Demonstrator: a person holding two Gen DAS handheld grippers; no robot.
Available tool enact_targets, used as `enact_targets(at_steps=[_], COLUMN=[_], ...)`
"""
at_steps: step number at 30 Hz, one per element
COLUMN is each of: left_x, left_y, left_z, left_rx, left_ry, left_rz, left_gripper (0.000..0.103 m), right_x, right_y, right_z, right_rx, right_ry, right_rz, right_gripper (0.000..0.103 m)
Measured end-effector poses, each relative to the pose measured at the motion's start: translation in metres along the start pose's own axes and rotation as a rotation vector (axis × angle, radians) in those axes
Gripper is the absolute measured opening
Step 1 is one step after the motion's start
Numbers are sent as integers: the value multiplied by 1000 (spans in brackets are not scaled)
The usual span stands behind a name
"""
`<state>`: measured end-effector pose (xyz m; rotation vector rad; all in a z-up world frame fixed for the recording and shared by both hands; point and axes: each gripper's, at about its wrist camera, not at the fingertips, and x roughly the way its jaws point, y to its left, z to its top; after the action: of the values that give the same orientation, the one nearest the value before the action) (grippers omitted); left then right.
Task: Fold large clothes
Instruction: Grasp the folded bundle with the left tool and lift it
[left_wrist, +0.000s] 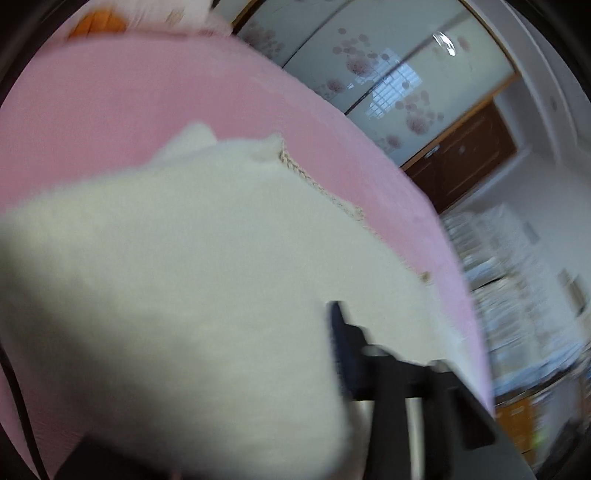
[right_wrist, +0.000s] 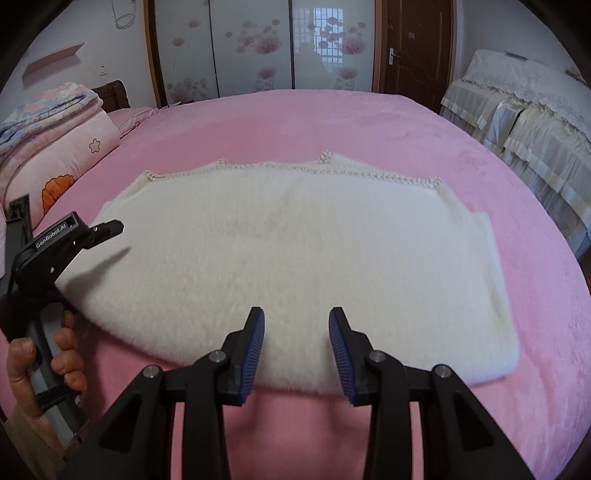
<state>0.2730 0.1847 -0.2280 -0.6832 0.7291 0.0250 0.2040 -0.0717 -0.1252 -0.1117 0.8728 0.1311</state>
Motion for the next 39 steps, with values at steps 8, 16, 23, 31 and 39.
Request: enact_targets(at_steps=[8, 16, 23, 31, 39], left_x=[-14, -45, -54, -34, 36], left_y=[-28, -96, -179, -274, -317], left_z=[3, 0, -16, -73, -189], left_rx=[85, 274, 470, 625, 899], left_ry=[-54, -138, -156, -92, 98], left_rz=[56, 70, 14, -73, 25], left_gripper=[21, 21, 21, 21, 22], right_x=[22, 70, 75, 14, -13], right_y=[36, 55, 1, -120, -231], right_z=[34, 24, 28, -3, -63], right_rx=[-113, -237, 18, 324, 472], right_ry=[-82, 42, 83, 57, 97], right_rz=[5, 40, 292, 310, 74], right_gripper=[27, 15, 15, 14, 14])
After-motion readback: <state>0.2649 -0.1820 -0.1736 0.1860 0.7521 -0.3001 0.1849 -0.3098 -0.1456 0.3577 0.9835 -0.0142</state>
